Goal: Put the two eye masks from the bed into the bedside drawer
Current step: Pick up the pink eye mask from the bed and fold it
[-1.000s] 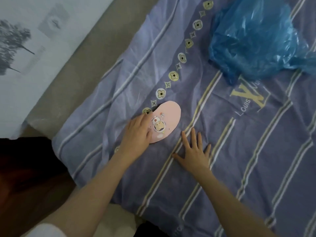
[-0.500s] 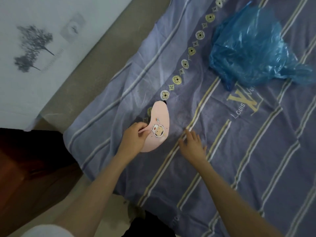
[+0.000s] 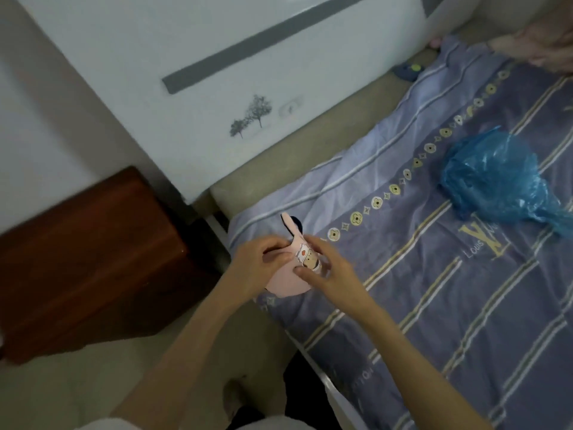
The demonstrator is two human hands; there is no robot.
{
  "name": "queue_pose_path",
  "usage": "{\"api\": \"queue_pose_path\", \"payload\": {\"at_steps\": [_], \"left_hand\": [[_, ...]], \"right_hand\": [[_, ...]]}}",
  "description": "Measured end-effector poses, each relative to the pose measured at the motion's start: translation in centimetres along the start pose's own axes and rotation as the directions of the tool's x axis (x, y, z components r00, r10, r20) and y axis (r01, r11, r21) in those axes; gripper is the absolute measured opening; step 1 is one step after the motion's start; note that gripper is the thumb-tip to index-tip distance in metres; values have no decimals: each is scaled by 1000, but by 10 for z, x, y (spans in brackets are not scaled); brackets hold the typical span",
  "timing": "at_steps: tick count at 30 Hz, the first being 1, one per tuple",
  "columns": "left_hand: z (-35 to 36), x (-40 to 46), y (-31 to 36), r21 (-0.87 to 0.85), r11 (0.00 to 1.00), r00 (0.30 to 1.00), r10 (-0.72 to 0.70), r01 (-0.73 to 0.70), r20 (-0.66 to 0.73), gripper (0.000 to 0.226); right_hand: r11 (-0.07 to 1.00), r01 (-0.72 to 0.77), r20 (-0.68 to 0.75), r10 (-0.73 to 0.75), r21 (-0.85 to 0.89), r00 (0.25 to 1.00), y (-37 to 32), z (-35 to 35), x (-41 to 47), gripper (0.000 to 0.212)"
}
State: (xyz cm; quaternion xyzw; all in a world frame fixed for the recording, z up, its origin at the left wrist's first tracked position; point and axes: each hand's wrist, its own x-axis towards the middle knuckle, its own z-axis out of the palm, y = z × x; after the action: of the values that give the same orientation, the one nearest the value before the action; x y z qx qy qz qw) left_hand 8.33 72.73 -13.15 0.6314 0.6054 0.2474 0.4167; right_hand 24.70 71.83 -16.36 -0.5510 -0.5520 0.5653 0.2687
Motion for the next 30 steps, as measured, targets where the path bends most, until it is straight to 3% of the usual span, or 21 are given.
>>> {"api": "queue_pose_path", "payload": {"at_steps": [3,5,7,10,11,15,17,22,26,30], "left_hand": [[-42,-49,-6,11,999,992,49,-49,-118,19],[-69,-81,-14,-27,999,980,27,-33,-198,17],[-95,-110,-24,-58,998,955,16,-35,-295,14],[-133,-149,-38,-143,989,878,-44,-28,-476,16],[-145,-162,-42,-196,980,879,-72,-25,-471,20],[-173,-209,-48,-369,929,975,-64,-20,-215,53],[-177,-224,-48,-323,946,956,-80,-17,-282,52],[-202,-239,-37,-123,992,851,-38,-32,-524,18],[-223,-244,-33,-31,999,843,-36,22,-537,13],[-227,-240,-35,-50,998,829,-56,34,-556,9]], "right_hand": [[993,107,3,-107,-41,994,-26,48,-21,20],[989,133,19,-132,-62,991,-42,80,-32,9],[985,157,39,-155,-74,987,-58,110,-41,6],[990,139,56,-140,9,989,-84,145,-53,20],[990,129,71,-133,55,989,-94,153,-56,19],[971,62,137,-95,231,986,-133,179,-68,6],[961,58,154,-103,269,983,-154,186,-70,10],[957,69,179,-123,283,976,-189,190,-69,21],[958,95,206,-154,271,966,-201,184,-66,24],[957,88,212,-149,275,966,-204,177,-60,21]]}}
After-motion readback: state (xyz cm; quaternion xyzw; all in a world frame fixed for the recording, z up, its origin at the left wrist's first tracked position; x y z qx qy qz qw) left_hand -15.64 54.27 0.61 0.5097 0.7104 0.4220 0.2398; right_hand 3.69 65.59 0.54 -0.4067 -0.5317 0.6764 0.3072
